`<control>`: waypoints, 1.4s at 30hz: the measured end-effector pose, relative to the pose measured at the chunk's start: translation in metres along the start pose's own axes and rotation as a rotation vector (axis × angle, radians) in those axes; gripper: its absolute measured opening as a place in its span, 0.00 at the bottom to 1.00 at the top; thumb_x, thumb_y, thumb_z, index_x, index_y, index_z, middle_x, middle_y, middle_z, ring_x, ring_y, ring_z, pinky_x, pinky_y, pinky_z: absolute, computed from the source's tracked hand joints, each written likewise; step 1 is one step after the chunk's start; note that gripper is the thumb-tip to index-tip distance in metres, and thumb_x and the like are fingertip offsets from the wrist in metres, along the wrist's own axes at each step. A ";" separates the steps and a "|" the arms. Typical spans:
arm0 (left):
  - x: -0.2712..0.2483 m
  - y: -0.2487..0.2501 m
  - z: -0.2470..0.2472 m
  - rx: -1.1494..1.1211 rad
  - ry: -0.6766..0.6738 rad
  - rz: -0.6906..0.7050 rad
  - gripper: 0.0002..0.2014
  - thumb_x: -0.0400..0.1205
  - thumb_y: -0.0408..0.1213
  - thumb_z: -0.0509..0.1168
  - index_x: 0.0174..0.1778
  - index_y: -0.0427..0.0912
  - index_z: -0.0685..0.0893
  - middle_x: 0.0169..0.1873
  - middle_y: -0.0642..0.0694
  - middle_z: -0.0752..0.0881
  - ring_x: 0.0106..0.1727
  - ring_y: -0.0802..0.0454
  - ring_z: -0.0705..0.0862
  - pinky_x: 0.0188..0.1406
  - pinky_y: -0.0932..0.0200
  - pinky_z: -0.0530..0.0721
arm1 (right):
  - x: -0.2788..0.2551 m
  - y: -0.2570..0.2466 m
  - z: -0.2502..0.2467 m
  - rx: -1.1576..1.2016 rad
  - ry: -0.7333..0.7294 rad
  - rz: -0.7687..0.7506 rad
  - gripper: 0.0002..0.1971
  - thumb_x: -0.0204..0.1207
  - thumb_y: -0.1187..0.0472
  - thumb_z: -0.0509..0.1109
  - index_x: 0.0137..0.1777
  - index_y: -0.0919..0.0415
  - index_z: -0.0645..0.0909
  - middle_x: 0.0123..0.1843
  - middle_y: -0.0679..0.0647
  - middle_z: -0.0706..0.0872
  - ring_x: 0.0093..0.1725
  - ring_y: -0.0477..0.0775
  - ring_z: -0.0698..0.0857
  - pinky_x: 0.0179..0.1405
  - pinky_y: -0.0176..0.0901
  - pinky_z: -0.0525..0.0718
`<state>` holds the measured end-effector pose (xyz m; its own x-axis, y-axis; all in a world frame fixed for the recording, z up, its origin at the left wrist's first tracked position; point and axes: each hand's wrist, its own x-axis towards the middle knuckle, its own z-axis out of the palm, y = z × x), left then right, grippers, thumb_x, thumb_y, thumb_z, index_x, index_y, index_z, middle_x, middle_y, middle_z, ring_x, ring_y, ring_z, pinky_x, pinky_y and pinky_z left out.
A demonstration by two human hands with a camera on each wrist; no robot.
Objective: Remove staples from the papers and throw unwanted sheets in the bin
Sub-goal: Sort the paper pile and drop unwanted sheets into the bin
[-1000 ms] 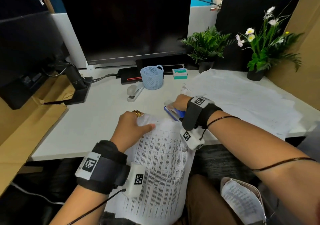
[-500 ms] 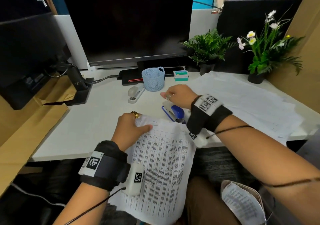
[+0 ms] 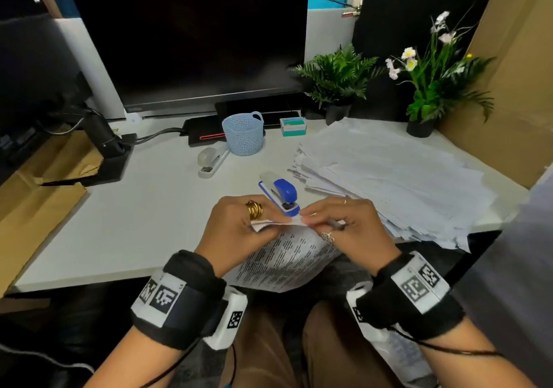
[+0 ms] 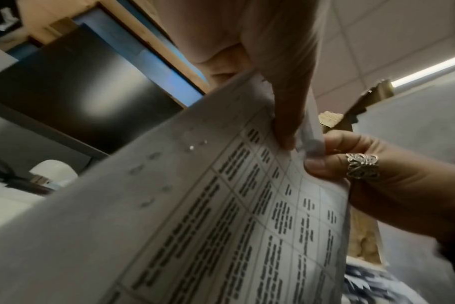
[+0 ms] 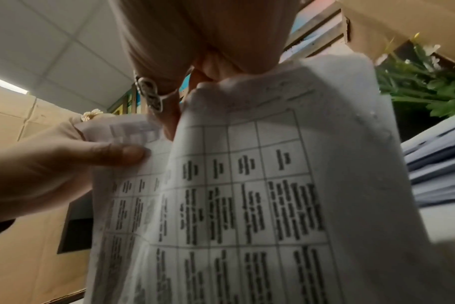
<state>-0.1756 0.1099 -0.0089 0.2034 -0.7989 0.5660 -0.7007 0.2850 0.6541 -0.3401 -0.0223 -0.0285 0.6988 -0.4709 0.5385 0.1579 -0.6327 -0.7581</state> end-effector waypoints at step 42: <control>0.071 0.002 0.169 0.261 -0.429 0.279 0.20 0.75 0.55 0.69 0.60 0.51 0.84 0.66 0.50 0.79 0.70 0.52 0.69 0.64 0.54 0.74 | -0.138 0.053 -0.127 -1.036 -0.227 0.941 0.06 0.78 0.63 0.65 0.48 0.56 0.84 0.45 0.57 0.86 0.51 0.61 0.84 0.38 0.42 0.71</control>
<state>-0.2783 -0.0363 -0.0523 -0.2712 -0.8712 0.4093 -0.8445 0.4194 0.3332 -0.5173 -0.0691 -0.0965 0.3660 -0.9178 -0.1537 -0.9280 -0.3477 -0.1336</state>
